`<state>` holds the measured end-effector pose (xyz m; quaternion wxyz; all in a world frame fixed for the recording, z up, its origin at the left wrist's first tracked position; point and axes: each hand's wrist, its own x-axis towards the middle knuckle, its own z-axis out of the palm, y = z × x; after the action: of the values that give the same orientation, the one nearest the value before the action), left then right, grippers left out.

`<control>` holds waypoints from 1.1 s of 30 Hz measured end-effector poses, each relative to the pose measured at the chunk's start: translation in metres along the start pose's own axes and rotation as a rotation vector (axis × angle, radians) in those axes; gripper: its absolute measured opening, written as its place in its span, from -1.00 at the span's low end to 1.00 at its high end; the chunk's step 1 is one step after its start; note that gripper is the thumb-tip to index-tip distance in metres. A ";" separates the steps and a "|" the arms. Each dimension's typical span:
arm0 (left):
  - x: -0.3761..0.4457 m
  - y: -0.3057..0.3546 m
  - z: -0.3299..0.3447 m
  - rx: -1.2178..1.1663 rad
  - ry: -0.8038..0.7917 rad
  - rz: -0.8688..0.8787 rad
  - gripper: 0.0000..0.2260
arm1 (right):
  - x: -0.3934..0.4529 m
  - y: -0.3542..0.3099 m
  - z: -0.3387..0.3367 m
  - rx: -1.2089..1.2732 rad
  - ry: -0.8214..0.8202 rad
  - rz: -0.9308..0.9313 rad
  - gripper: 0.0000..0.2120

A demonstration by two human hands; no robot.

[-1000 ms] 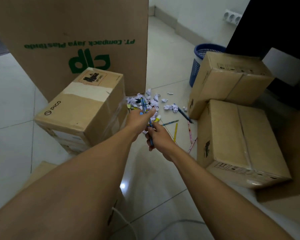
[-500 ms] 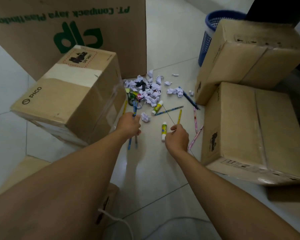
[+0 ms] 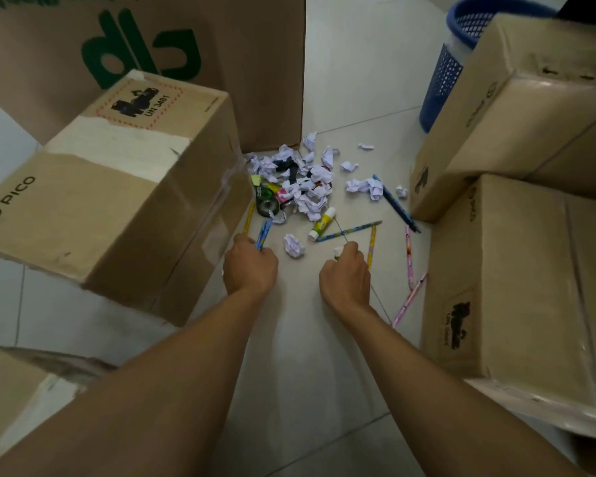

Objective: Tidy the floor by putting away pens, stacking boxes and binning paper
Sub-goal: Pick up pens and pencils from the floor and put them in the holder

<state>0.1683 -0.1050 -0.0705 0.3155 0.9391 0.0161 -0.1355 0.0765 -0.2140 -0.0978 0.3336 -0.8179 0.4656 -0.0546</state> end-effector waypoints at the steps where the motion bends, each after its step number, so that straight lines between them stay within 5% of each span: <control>1: 0.001 0.000 0.002 0.032 0.007 -0.025 -0.71 | 0.007 -0.003 0.001 0.003 0.005 -0.012 -0.68; 7: 0.016 -0.020 0.013 0.175 0.019 -0.091 -0.65 | 0.043 -0.024 0.013 -0.120 -0.111 -0.144 -0.43; 15: 0.033 -0.025 0.013 0.355 -0.006 0.005 -0.78 | 0.061 -0.023 0.024 -0.246 -0.086 -0.194 -0.69; 22: 0.020 -0.022 0.010 0.410 -0.160 0.110 -0.75 | 0.045 -0.019 0.018 -0.289 -0.143 -0.274 -0.58; 29: 0.005 -0.021 0.008 0.182 -0.119 0.148 -0.71 | 0.012 0.008 0.008 0.005 -0.007 -0.243 -0.41; 33: 0.003 -0.011 0.004 0.044 -0.083 0.204 -0.70 | 0.017 0.011 -0.001 0.098 0.062 -0.078 -0.68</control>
<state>0.1689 -0.0988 -0.0809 0.3072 0.9361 -0.0957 -0.1419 0.0777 -0.2313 -0.1071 0.3563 -0.8158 0.4405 -0.1158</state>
